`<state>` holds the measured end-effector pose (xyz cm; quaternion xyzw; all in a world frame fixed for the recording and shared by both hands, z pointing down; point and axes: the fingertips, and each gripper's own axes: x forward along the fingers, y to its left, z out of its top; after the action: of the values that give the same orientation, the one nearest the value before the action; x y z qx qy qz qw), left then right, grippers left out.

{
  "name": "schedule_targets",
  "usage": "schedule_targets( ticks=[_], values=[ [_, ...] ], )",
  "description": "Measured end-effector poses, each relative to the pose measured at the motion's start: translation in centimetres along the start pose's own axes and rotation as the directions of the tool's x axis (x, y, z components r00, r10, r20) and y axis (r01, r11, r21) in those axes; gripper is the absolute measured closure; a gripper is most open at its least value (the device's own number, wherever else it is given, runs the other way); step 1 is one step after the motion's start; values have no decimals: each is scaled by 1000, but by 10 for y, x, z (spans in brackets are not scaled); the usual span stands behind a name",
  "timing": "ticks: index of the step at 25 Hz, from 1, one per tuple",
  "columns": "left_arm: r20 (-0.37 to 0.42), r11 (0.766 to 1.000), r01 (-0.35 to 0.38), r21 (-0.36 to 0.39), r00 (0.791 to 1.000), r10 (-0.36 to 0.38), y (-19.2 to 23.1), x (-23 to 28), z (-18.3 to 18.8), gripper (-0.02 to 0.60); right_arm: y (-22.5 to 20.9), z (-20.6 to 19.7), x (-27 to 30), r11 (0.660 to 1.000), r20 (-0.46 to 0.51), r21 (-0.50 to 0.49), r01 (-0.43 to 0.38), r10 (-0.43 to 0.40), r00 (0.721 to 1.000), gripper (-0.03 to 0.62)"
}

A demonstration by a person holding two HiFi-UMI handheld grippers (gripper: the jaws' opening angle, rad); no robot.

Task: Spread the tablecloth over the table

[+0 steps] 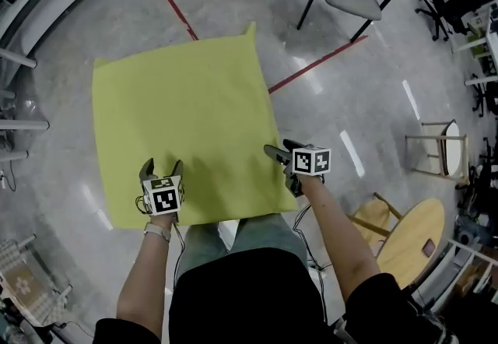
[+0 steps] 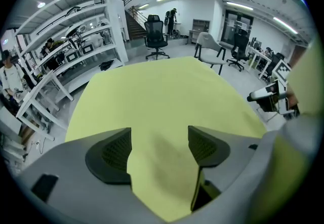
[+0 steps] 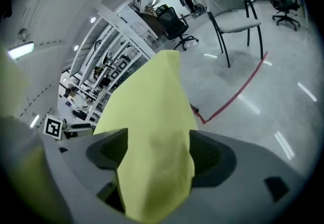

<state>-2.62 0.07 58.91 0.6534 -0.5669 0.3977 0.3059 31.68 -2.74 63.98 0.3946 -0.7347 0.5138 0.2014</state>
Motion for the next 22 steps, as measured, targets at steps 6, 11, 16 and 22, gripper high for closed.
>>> schedule_targets(
  ticks=[6, 11, 16, 22],
  values=[
    [-30, 1000, 18, -3, 999, -19, -4, -10, -23, 233, 0, -10, 28, 997, -63, 74, -25, 30, 998, 229],
    [-54, 999, 31, 6, 998, -31, 1, -17, -40, 233, -3, -15, 34, 989, -41, 141, -44, 50, 998, 301],
    [-73, 999, 41, 33, 997, -38, 6, -22, -49, 233, 9, -13, 31, 981, 29, 165, -106, 103, 994, 432],
    [-90, 997, 55, 59, 995, -50, 12, -20, -54, 233, 15, -13, 19, 988, 89, 131, -82, 70, 994, 504]
  ],
)
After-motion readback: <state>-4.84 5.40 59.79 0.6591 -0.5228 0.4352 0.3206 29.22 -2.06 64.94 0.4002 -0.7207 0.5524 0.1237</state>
